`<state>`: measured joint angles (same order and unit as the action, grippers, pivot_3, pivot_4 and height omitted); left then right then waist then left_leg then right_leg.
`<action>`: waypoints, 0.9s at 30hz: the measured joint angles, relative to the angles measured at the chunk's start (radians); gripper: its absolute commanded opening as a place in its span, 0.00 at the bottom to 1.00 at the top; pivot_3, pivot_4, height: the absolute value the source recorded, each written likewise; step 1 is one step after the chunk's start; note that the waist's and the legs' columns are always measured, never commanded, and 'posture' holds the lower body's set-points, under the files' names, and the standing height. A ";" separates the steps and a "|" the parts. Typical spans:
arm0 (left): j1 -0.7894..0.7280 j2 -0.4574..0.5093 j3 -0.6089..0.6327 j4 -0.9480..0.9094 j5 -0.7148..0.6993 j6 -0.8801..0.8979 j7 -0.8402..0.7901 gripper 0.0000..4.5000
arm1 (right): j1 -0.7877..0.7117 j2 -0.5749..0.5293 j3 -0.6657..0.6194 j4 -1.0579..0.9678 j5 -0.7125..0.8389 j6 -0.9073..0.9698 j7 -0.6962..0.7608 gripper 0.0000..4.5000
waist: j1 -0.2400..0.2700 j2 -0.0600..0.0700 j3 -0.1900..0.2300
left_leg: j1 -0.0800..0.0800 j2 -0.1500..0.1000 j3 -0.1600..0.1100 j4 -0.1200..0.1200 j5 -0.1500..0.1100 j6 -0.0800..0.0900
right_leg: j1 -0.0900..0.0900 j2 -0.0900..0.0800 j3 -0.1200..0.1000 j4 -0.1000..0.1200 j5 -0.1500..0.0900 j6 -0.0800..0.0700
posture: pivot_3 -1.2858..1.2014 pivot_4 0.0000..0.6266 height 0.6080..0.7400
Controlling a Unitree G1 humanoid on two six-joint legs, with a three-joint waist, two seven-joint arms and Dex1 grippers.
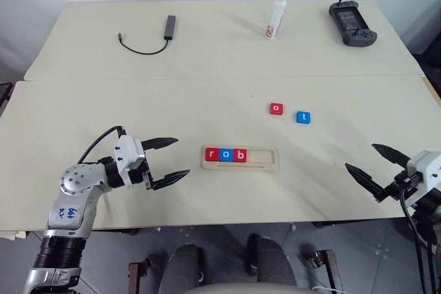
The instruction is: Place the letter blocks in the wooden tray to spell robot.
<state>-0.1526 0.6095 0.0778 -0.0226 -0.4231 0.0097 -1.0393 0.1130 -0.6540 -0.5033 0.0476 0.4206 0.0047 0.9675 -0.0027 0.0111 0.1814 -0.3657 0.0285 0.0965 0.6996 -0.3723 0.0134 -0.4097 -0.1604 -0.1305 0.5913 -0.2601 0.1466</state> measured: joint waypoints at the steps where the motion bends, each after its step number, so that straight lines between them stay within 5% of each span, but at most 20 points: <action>1: -0.001 0.000 0.000 0.000 0.000 -0.001 -0.001 1.00 | -0.014 -0.001 0.016 -0.006 -0.001 0.026 -0.014 0.99 | -0.001 0.000 0.000 | 0.000 0.000 0.000 0.000 0.000 0.000 | 0.000 0.000 0.000 0.000 0.000 0.000 | 0.52 0.24 1.00; 12: -0.026 -0.007 -0.017 0.002 0.014 -0.001 0.005 1.00 | -0.519 -0.064 0.344 -0.015 -0.051 0.591 -0.236 0.99 | 0.007 0.001 0.000 | -0.003 -0.001 -0.001 0.002 0.000 0.000 | -0.002 -0.001 -0.001 0.001 0.000 -0.001 | 0.52 0.24 1.00; 27: 0.022 -0.020 -0.017 -0.051 0.021 0.002 0.058 1.00 | -0.703 -0.049 0.501 0.163 -0.158 0.591 -0.202 0.99 | -0.001 0.001 0.000 | -0.004 0.000 -0.001 0.001 0.000 0.000 | -0.002 -0.001 -0.001 0.000 0.000 -0.001 | 0.52 0.24 1.00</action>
<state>-0.1310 0.5894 0.0605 -0.0739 -0.4020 0.0113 -0.9816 -0.5902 -0.7030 -0.0020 0.2106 0.2622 0.5960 0.7651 -0.0033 0.0123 0.1814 -0.3693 0.0282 0.0959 0.7002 -0.3724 0.0138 -0.4121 -0.1609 -0.1318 0.5915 -0.2601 0.1458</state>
